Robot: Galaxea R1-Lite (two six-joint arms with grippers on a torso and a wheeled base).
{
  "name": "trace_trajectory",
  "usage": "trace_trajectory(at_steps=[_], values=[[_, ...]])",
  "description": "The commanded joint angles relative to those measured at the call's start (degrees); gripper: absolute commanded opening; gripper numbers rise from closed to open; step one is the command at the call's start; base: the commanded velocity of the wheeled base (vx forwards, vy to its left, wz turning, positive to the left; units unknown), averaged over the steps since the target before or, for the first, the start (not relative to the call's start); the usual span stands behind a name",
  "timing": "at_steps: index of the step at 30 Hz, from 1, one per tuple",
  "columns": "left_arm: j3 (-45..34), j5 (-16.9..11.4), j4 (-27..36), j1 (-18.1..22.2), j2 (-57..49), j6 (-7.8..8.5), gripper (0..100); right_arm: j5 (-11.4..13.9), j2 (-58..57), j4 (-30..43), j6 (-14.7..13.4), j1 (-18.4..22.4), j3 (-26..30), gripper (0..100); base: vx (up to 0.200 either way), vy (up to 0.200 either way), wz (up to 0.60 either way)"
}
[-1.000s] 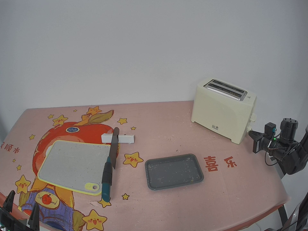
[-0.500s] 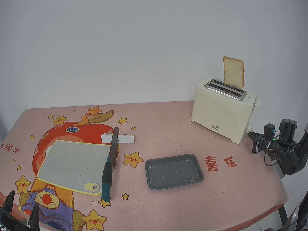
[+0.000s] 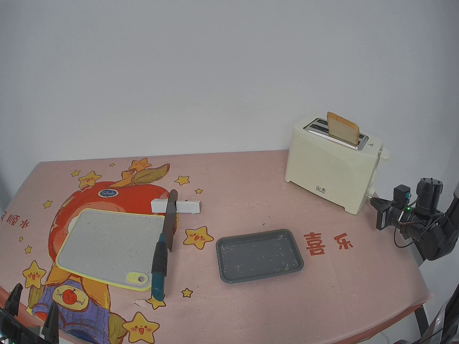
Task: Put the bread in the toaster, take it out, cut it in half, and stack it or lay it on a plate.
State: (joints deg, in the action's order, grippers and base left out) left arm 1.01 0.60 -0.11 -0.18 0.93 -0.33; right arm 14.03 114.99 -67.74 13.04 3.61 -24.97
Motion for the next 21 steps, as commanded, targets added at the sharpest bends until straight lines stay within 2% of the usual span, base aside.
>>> trace_trajectory(at_steps=[1, 7, 17, 19, 21], values=[[-1.01, 0.02, 0.02, 0.01, -0.93, -0.02, 100, 0.03, -0.12, -0.02, -0.04, 0.00, 0.01, 0, 0.000, 0.000, 0.00], [-1.01, 0.02, -0.07, 0.01, -0.93, -0.02, 100, 0.03, -2.23, -0.55, -0.04, -0.44, 0.01, 0, 0.000, 0.000, 0.00], [-1.01, 0.02, 0.02, 0.01, -0.93, -0.02, 100, 0.82, -18.14, -1.16, -0.65, -1.67, -0.79, 0, 0.000, 0.000, 0.00], [-1.01, 0.02, 0.02, 0.01, -0.93, -0.02, 100, 0.82, -20.25, -0.72, -1.35, -2.38, -1.58, 0, 0.000, 0.000, 0.00], [-1.01, 0.02, 0.02, 0.01, -0.93, -0.02, 100, 0.65, -22.01, -0.64, -3.20, -3.70, -1.93, 0, 0.000, 0.000, 0.00]])
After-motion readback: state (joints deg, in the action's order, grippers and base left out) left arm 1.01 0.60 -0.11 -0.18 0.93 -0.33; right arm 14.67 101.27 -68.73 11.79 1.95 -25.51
